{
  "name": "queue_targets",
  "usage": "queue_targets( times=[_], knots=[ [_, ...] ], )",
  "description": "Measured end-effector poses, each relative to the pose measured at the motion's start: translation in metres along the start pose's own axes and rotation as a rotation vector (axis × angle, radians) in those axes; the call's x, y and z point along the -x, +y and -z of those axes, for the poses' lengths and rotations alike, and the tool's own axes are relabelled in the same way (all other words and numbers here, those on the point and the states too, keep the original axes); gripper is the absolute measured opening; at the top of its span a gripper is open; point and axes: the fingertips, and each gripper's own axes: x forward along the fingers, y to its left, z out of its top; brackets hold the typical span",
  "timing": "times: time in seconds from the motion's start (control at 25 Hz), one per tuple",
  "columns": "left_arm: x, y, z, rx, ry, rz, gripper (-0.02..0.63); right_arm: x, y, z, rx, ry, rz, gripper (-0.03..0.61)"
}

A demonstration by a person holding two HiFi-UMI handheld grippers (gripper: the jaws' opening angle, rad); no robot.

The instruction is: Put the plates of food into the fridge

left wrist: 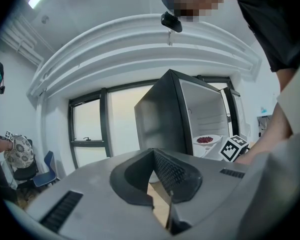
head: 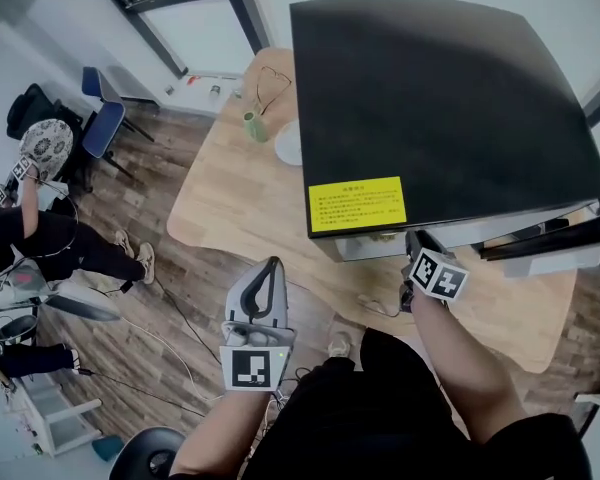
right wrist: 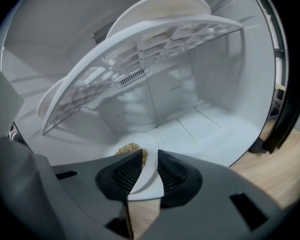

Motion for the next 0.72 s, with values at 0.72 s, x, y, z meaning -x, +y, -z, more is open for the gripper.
queue_targets(
  times=[0.72],
  knots=[
    [-0.009,-0.056,-0.025,0.023,-0.072,0.171,0.003,0.126,0.017,-0.069,0.256,-0.27,-0.106,0.093]
  ],
)
